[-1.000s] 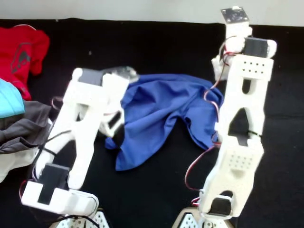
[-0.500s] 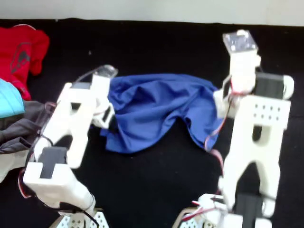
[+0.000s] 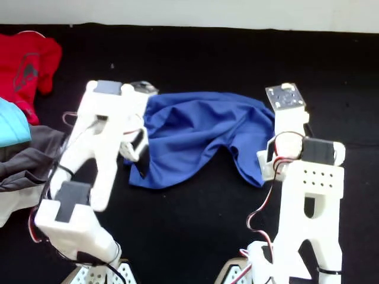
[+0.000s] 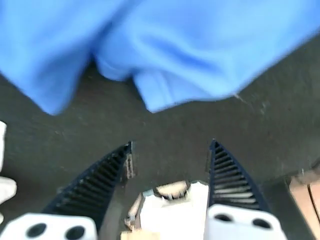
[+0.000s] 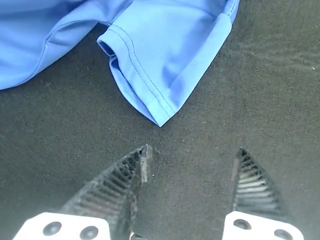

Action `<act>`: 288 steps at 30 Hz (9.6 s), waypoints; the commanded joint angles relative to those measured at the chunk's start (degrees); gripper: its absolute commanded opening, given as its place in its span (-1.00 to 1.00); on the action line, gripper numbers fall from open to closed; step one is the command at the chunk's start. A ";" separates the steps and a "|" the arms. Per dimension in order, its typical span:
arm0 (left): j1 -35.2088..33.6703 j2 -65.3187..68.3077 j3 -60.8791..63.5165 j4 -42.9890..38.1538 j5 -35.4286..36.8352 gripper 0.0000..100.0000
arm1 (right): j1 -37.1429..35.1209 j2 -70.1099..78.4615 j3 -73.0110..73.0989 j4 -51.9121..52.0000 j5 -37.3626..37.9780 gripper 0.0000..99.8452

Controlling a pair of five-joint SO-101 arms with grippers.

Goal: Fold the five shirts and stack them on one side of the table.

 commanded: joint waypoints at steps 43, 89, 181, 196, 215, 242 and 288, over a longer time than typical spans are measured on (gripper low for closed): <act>-13.05 -5.05 1.98 -2.81 0.09 -0.98 | -1.01 -0.92 20.18 -23.25 -9.23 -0.54; -20.53 -5.67 1.45 -3.69 0.00 -0.98 | -4.18 30.20 16.92 -31.25 -9.05 -0.55; -19.82 -32.48 -25.71 9.76 0.44 -0.98 | 2.24 -1.71 -42.15 -4.62 -4.57 -0.99; -8.75 -6.29 12.18 -0.44 0.00 -0.98 | 2.51 -2.42 -4.35 -15.25 -4.48 -0.99; -2.15 -20.62 34.51 -14.51 -12.66 -0.60 | 4.62 -25.71 18.24 -17.98 1.85 -0.99; -12.79 -24.48 48.66 -30.24 -12.57 -0.93 | 4.53 -25.71 18.15 -18.07 1.93 -0.99; -15.34 -55.34 -26.07 3.87 -12.48 -0.98 | 14.29 -7.69 -56.31 -8.22 -1.23 -0.99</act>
